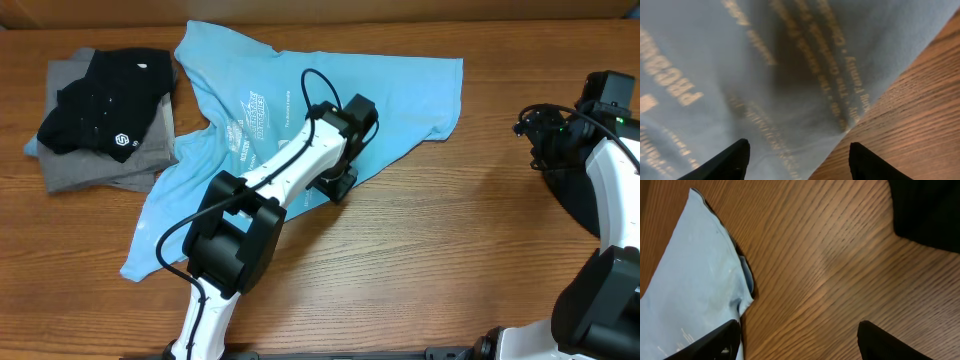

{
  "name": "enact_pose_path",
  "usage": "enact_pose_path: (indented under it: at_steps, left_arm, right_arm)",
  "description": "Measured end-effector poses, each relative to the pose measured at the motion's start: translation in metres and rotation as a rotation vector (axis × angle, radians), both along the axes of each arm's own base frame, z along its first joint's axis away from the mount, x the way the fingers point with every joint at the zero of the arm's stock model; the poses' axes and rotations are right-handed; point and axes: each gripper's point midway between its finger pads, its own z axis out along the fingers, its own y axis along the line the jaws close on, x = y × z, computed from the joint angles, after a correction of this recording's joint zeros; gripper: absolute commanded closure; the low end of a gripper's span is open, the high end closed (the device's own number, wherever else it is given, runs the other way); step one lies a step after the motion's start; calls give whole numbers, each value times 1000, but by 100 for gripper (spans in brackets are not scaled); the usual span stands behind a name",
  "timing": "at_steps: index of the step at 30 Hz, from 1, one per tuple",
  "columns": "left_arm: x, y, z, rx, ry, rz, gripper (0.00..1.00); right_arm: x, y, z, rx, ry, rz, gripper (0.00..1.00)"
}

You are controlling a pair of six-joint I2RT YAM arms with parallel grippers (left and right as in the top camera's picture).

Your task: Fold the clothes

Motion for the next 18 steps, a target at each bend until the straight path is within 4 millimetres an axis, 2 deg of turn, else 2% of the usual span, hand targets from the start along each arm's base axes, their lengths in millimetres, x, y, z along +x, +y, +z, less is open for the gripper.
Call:
enact_pose_path:
  at_steps: [3, 5, 8, 10, 13, 18]
  left_arm:
    - [-4, 0, -11, 3, 4, -13, 36]
    - [-3, 0, -17, -4, -6, -15, 43]
    - [-2, -3, -21, -25, -19, -22, 79]
    - [-4, -3, -22, -23, -14, -30, 95]
    - [-9, 3, -21, 1, 8, -35, 96]
    - [-36, 17, -8, 57, 136, -31, 96]
  right_arm:
    - [-1, 0, 0, 0, 4, 1, 21]
    - [-1, 0, -1, 0, 5, 3, 20]
    - [-2, 1, -1, 2, 10, 3, 20]
    - [-3, 1, -2, 3, 14, 3, 20]
    - [-4, 1, -2, 5, 18, 3, 20]
    - [-4, 1, -2, -1, 16, 14, 20]
